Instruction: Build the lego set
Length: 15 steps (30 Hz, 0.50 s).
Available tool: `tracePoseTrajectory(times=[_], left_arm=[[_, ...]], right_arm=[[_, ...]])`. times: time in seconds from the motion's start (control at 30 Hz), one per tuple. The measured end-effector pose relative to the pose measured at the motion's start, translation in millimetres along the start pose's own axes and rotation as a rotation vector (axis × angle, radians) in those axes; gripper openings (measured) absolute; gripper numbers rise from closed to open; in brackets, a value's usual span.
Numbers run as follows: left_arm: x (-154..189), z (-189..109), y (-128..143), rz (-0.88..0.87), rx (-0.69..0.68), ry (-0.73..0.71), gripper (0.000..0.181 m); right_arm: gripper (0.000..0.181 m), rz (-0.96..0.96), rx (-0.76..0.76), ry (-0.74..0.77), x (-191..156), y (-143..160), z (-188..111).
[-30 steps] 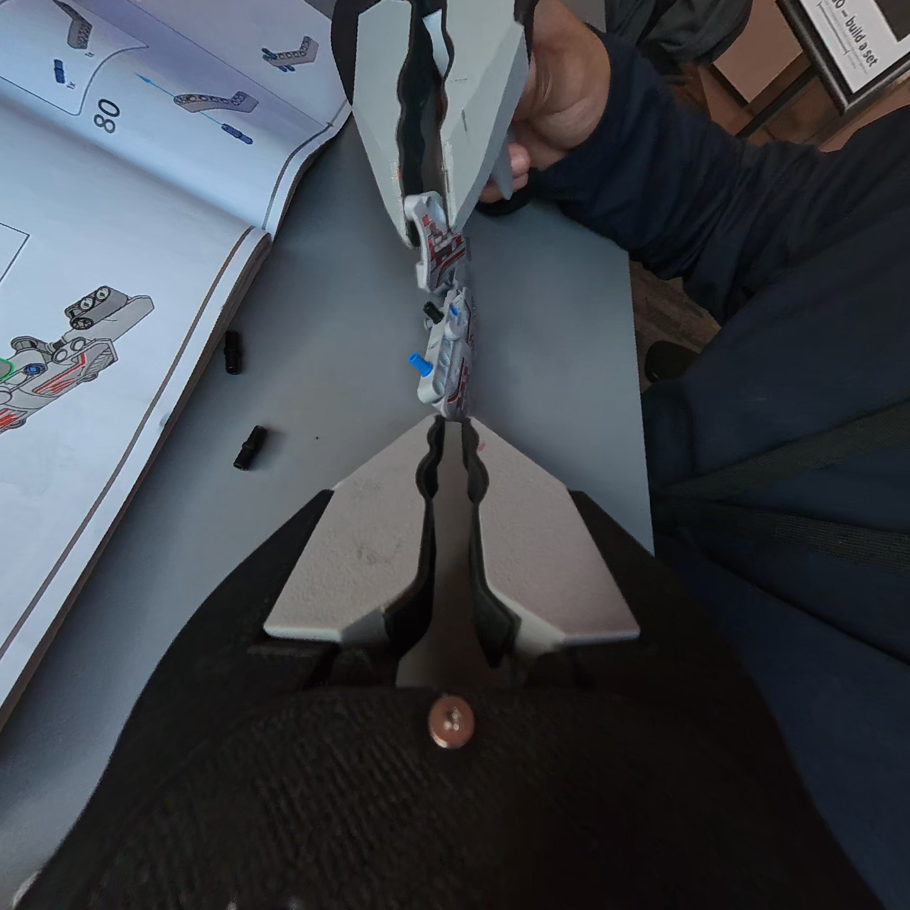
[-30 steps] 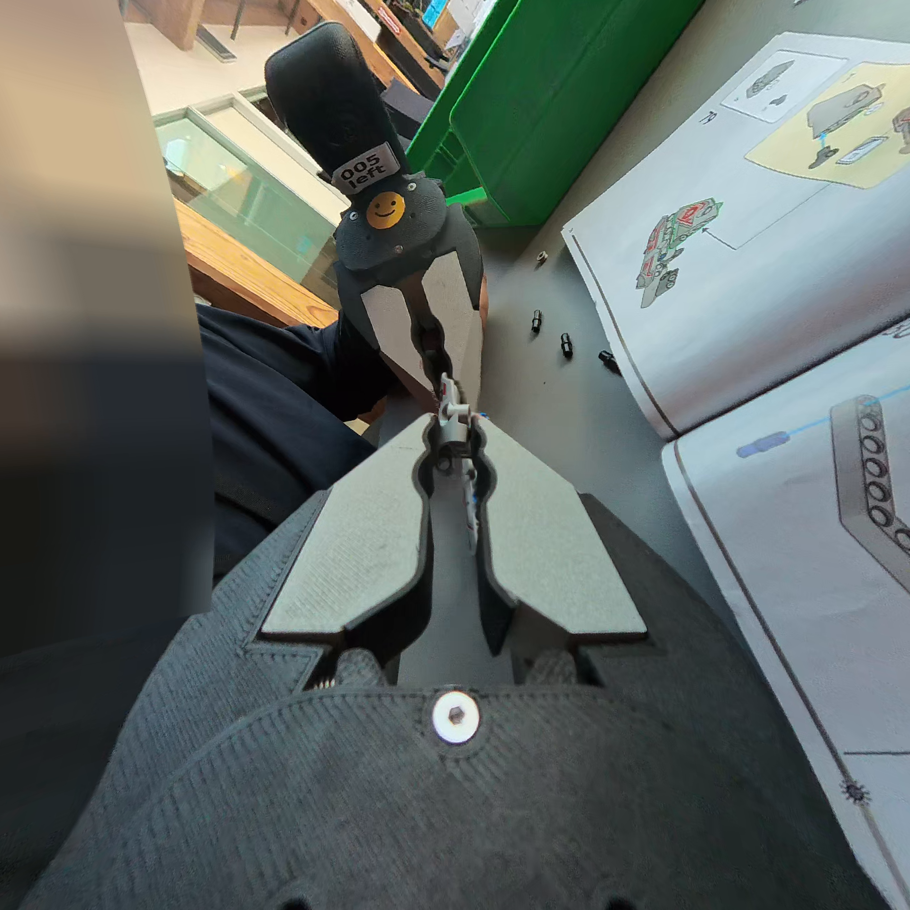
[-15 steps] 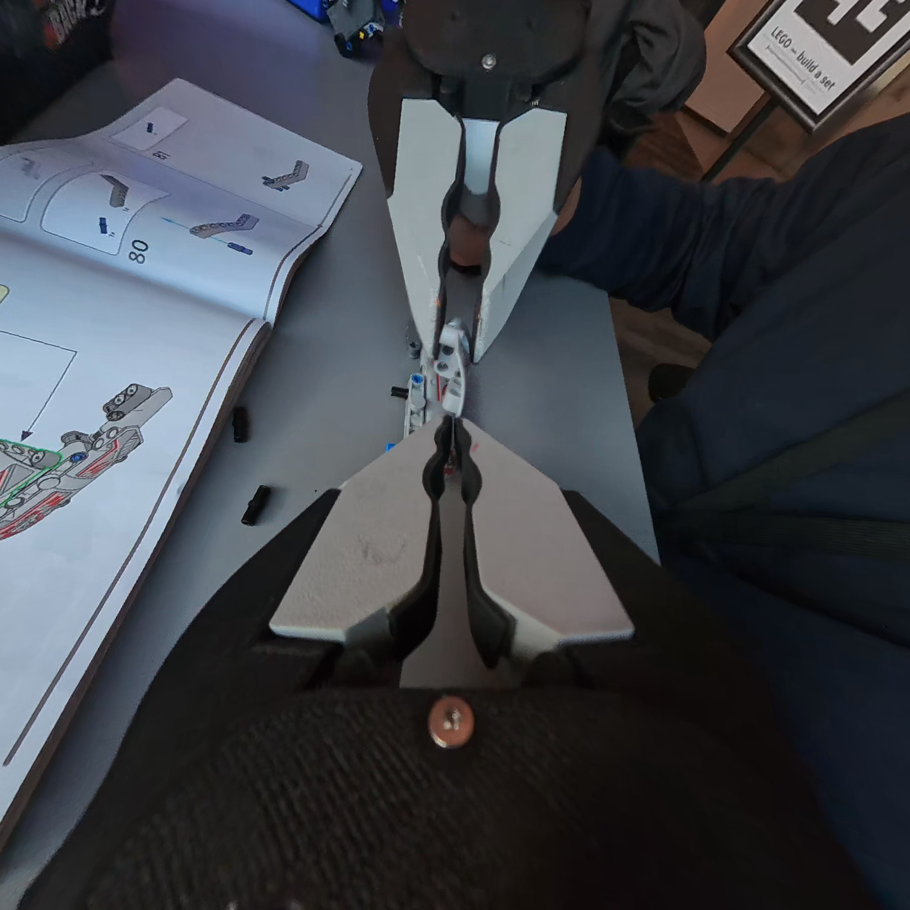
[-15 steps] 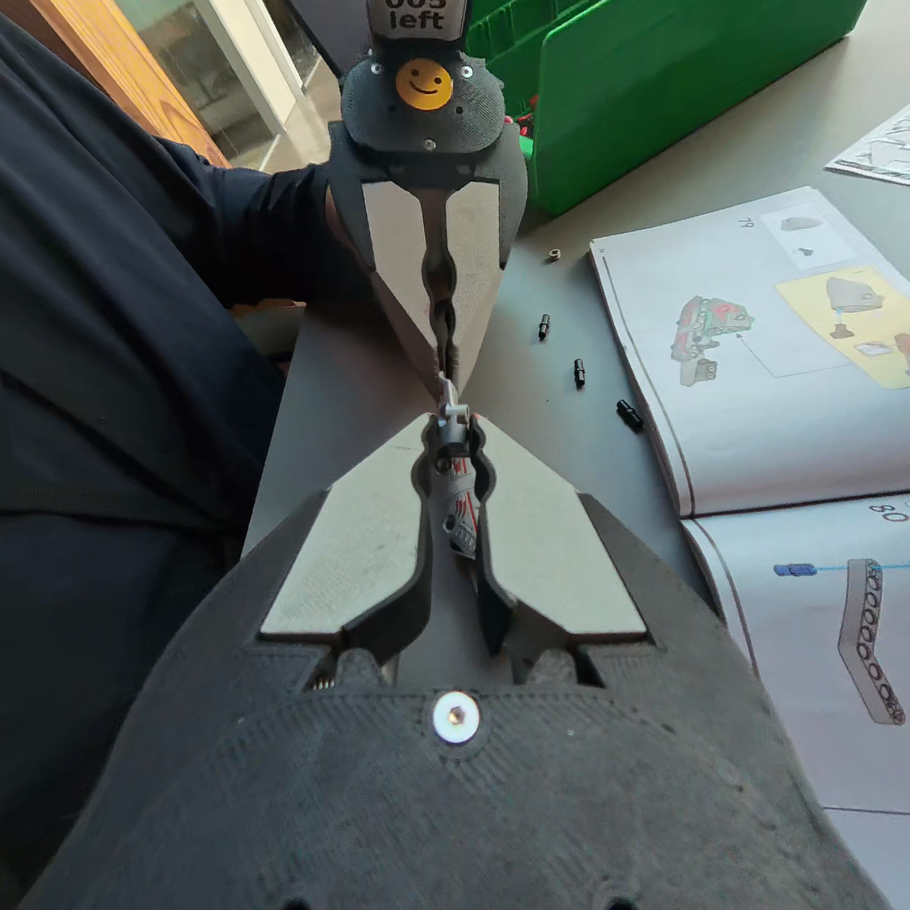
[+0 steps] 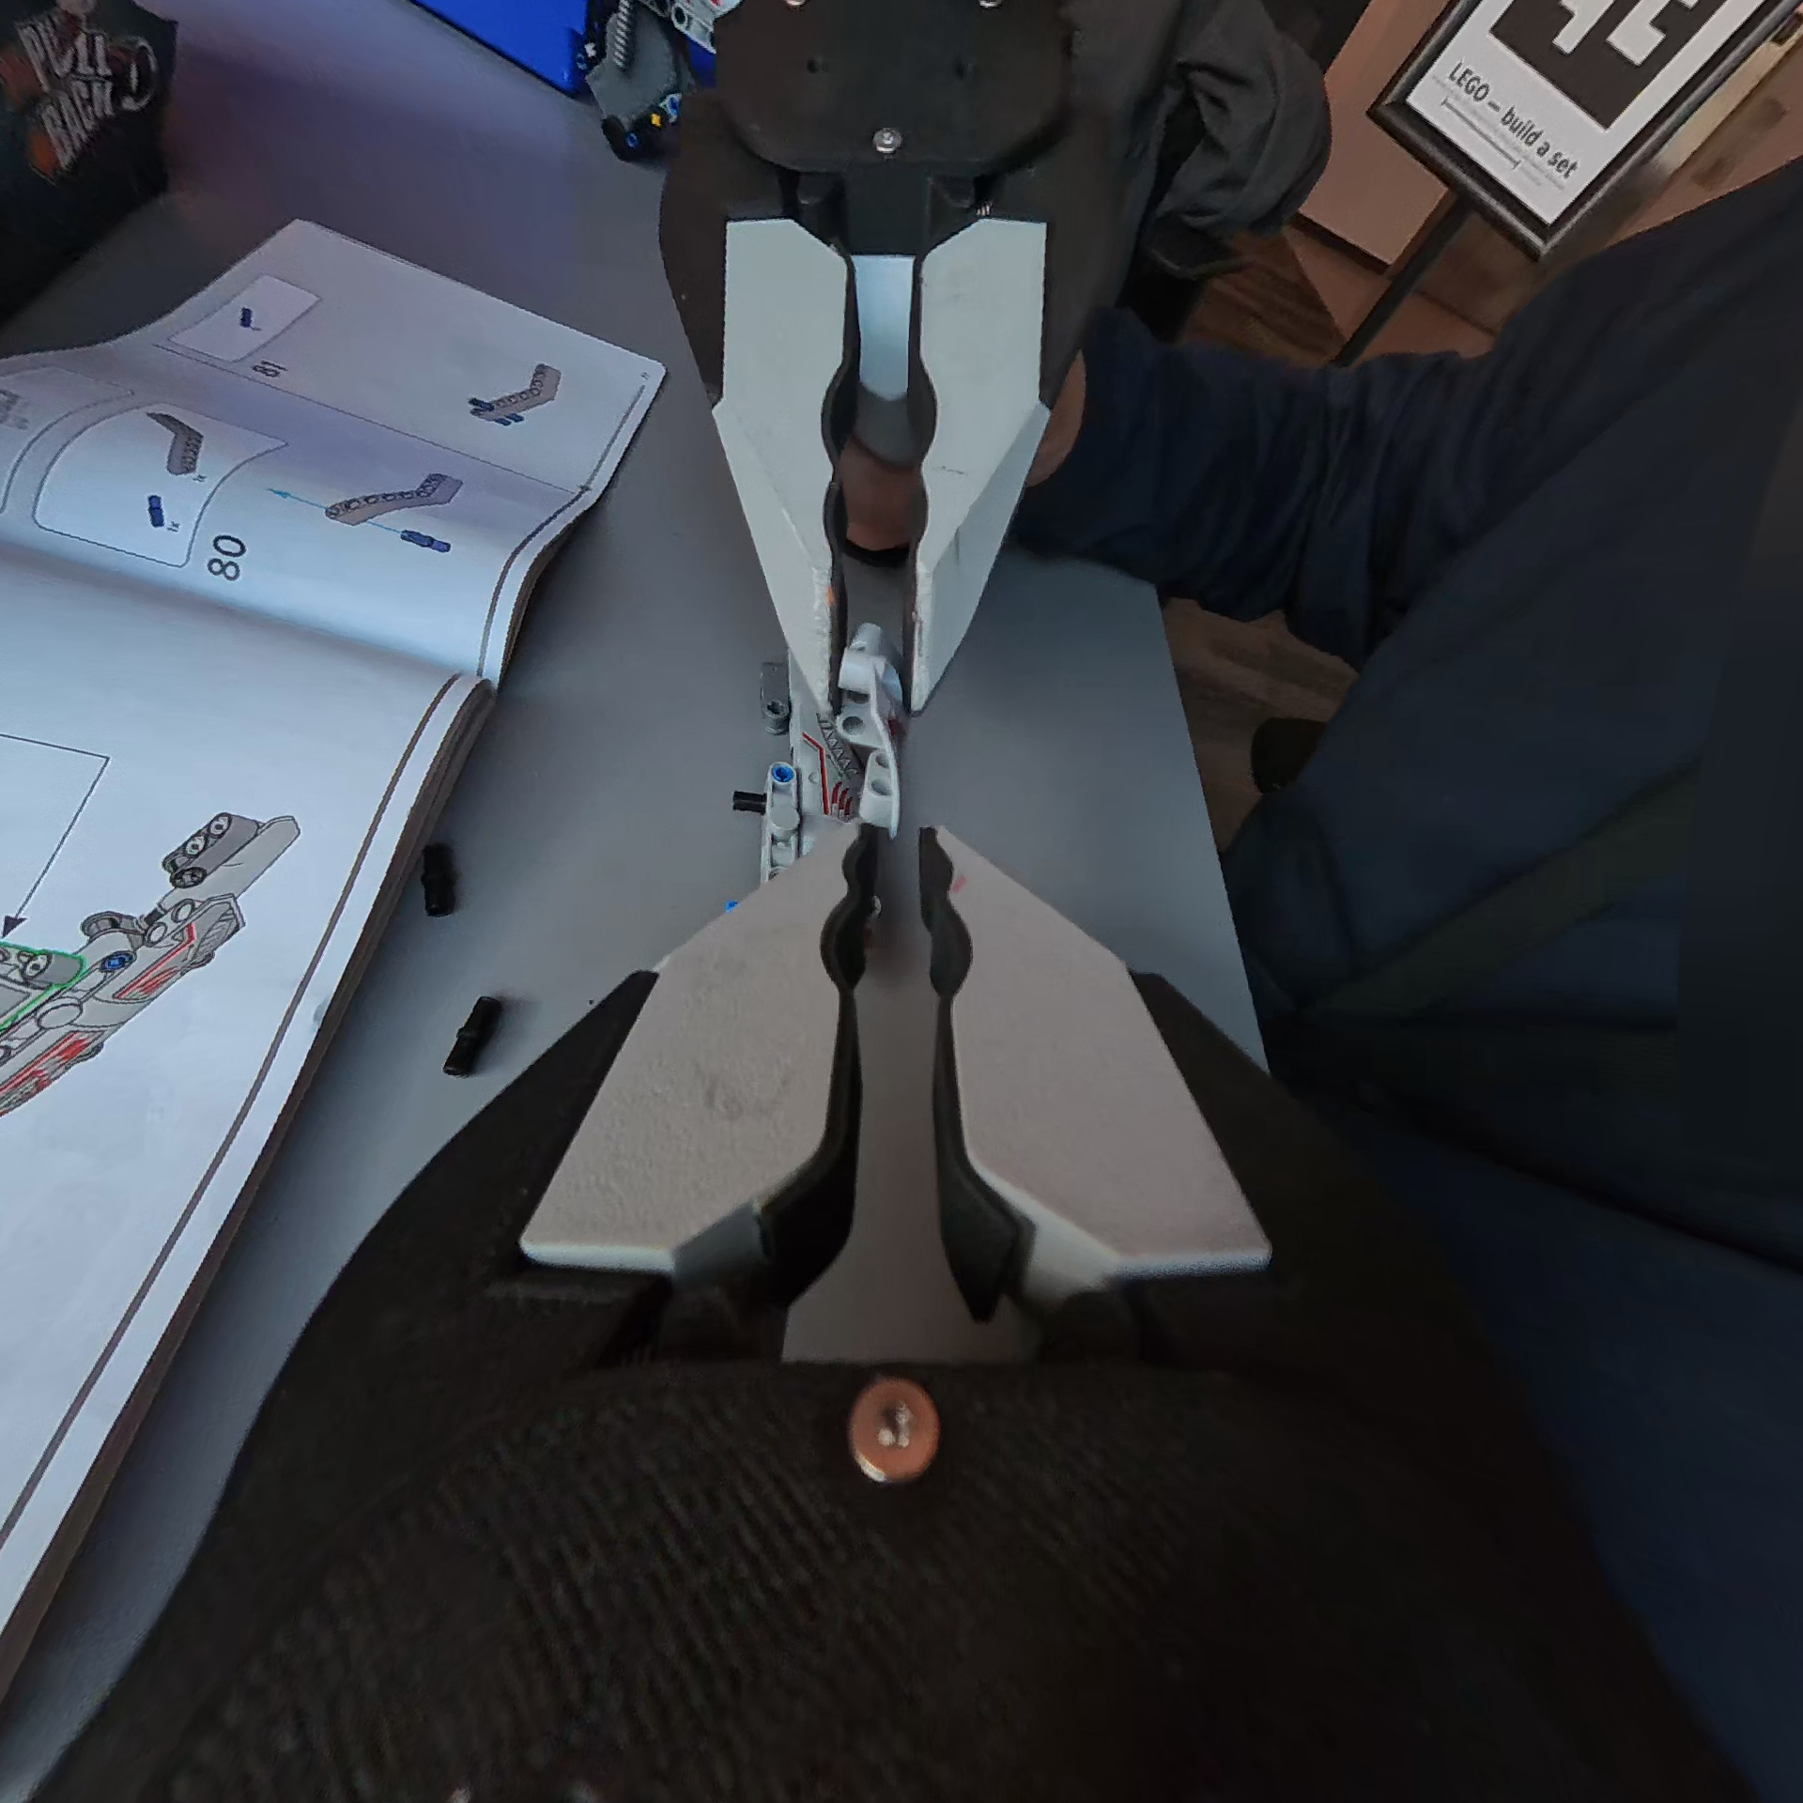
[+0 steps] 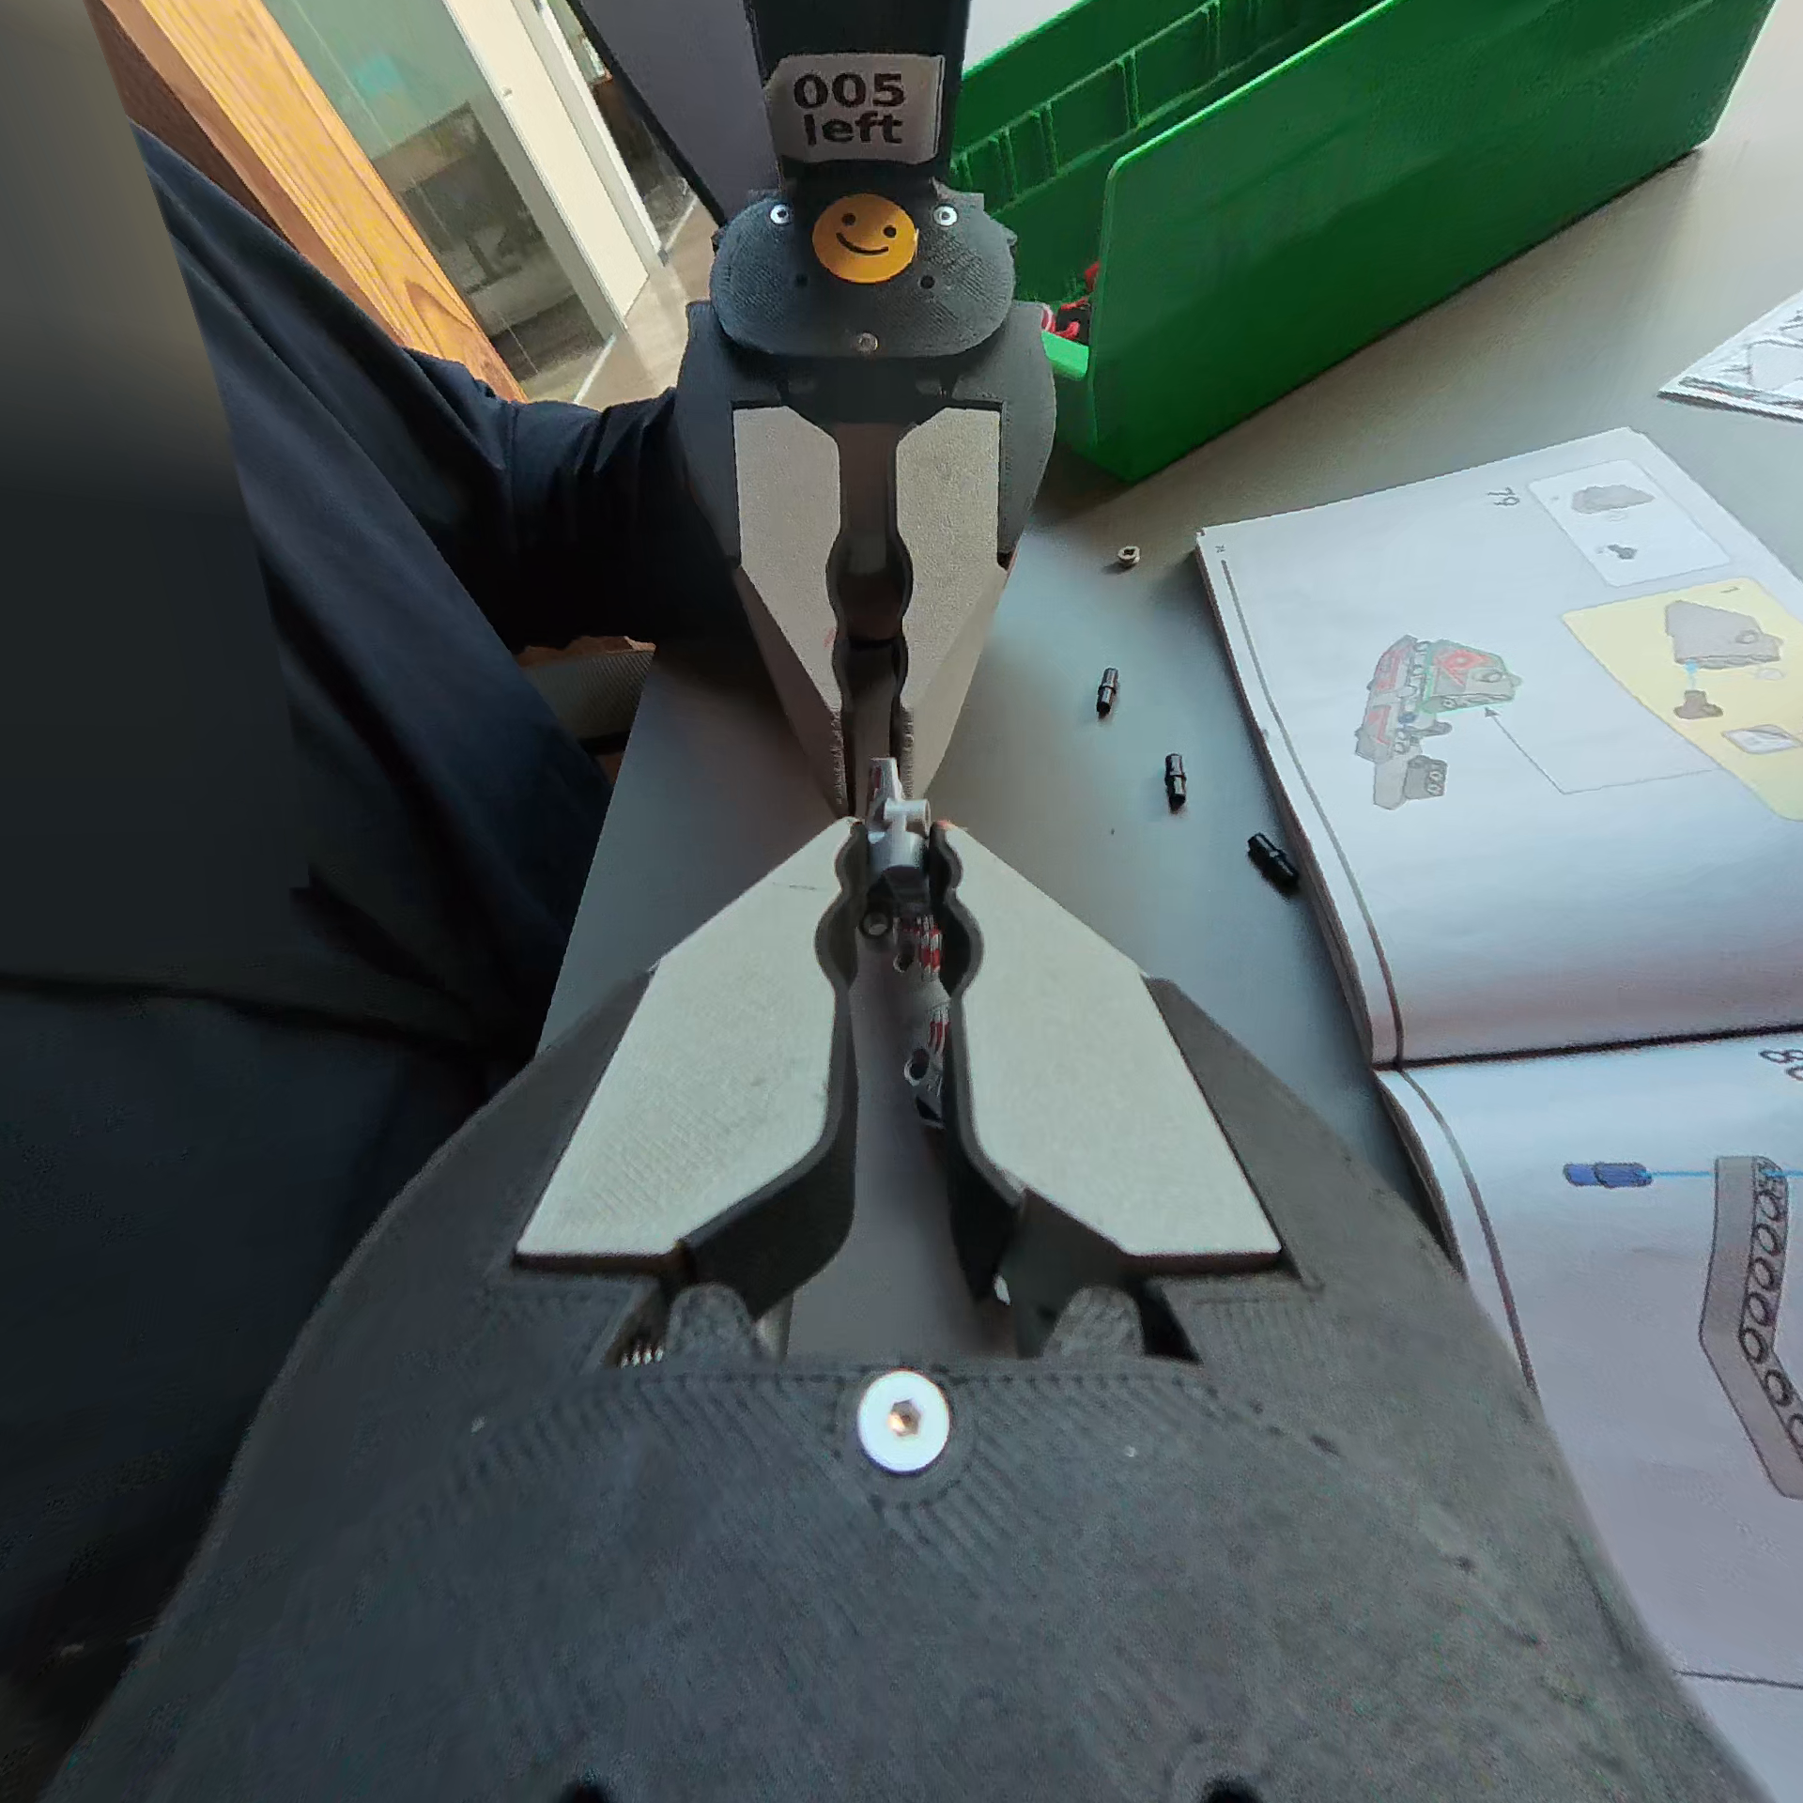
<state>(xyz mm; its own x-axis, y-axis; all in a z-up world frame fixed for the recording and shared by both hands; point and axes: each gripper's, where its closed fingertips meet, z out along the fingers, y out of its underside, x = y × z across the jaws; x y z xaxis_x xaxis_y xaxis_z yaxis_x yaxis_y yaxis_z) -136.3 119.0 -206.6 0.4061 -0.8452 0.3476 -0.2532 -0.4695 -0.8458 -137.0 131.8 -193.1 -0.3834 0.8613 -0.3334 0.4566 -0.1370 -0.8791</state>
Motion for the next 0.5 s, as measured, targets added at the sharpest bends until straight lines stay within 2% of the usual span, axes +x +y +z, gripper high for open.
tracePoseTrajectory(times=[0.23, 0.33, 0.5], left_arm=[[2.1, -2.0, -5.1, -0.044, 0.035, 0.032, 0.014], [3.5, 0.6, -2.4, -0.017, 0.017, 0.022, 0.005], [0.7, 3.5, 2.4, 0.019, -0.012, -0.009, 0.005]], right_arm=[[0.009, 0.028, 0.006, -0.039, -1.1, 1.3, 1.5], [0.008, 0.019, 0.003, -0.056, -5.5, 1.0, 3.6], [0.009, 0.017, -0.002, -0.026, -2.9, 1.1, 5.0]])
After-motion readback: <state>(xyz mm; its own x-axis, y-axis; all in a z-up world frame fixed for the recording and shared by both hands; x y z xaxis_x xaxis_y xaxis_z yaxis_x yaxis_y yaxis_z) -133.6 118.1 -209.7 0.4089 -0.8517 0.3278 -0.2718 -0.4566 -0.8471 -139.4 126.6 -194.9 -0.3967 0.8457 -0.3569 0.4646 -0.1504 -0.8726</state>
